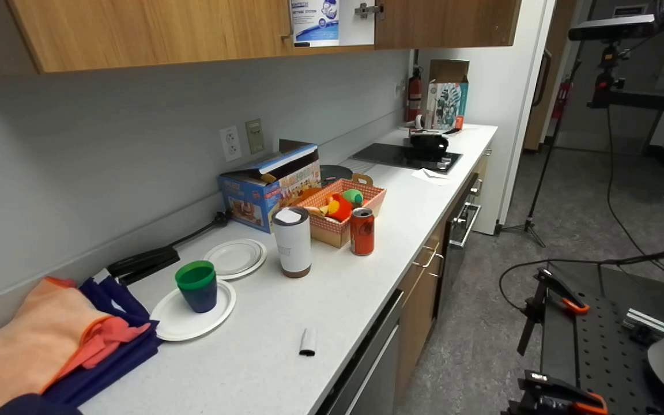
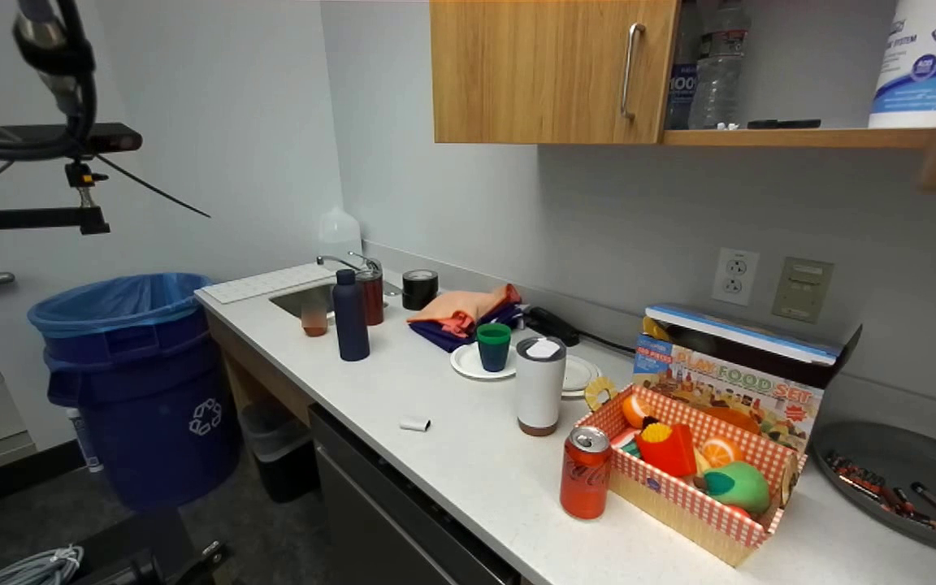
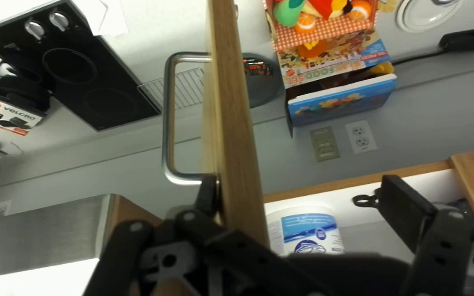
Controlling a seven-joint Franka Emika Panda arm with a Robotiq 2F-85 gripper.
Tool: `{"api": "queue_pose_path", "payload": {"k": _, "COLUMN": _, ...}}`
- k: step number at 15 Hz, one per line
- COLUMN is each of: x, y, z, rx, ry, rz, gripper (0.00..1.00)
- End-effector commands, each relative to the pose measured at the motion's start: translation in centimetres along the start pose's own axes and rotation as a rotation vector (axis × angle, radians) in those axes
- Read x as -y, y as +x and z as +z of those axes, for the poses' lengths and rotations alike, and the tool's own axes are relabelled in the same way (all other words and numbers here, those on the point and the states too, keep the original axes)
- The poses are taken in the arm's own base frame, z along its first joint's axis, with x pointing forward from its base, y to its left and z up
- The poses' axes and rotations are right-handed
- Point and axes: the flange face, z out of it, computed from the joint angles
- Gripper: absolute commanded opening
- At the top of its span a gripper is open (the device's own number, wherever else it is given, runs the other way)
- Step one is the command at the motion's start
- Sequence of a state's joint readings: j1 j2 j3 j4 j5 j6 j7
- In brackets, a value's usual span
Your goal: Close the cupboard drawer.
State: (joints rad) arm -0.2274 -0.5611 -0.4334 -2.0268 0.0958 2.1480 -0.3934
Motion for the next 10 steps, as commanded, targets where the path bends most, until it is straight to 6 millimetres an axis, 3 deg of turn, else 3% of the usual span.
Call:
{"api": "queue_pose_path", "payload": {"k": 1, "x": 3.4, "y": -0.3, "z": -0.2, "rx": 0.015, "ry": 0.087, "rz": -0.075, "gripper": 1.0}}
{"api": "queue_pose_path", "payload": {"k": 9, "x": 10.2, "y": 1.8, "z": 2.2, "rx": 0.035, "ry": 0.148, "rz": -0.14, "gripper": 1.0}}
{"api": "queue_pose_path", "payload": {"k": 10, "x": 8.8, "y": 1.5, "z": 2.0, "rx": 0.048, "ry": 0.12, "rz": -0.145, "gripper": 1.0}}
